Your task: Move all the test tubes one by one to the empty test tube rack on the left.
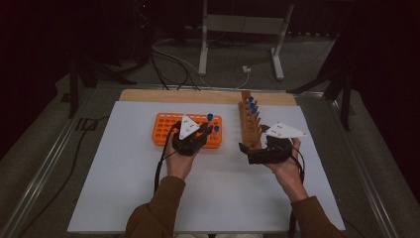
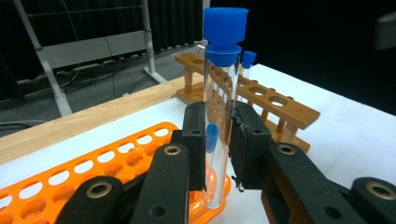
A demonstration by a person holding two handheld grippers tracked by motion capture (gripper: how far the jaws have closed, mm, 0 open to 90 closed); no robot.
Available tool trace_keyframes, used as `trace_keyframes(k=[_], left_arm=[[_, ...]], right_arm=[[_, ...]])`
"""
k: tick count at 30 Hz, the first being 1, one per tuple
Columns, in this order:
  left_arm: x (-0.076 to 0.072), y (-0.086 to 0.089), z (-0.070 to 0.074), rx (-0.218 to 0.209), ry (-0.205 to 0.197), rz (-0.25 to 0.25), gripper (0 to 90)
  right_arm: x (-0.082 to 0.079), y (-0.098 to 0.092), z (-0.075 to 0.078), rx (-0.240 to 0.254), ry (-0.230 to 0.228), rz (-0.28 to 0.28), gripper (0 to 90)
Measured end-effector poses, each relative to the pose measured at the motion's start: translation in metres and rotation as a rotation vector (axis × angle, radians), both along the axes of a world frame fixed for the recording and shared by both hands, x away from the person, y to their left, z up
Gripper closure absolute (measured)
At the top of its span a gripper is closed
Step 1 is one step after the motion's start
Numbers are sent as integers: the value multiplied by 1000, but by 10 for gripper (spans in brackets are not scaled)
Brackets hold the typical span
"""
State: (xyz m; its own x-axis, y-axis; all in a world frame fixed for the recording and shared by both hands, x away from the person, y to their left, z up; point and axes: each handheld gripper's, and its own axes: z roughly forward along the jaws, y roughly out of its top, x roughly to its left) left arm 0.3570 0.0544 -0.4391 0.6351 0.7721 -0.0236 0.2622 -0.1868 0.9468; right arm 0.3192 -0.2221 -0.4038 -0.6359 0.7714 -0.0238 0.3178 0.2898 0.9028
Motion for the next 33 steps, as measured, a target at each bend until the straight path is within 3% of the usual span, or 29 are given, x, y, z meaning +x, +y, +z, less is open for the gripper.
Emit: trace_keyframes(k=[8, 21, 26, 33], left_arm=[[10, 0, -9, -12, 24, 34, 784], [23, -12, -27, -4, 59, 63, 784], [30, -15, -37, 13, 79, 75, 784], [32, -18, -52, 79, 123, 74, 785]], right_arm=[[-10, -19, -12, 39, 8, -12, 2], [-12, -47, -24, 98, 38, -56, 2], [-12, -50, -25, 120, 46, -66, 2], [-13, -53, -26, 125, 47, -66, 2]])
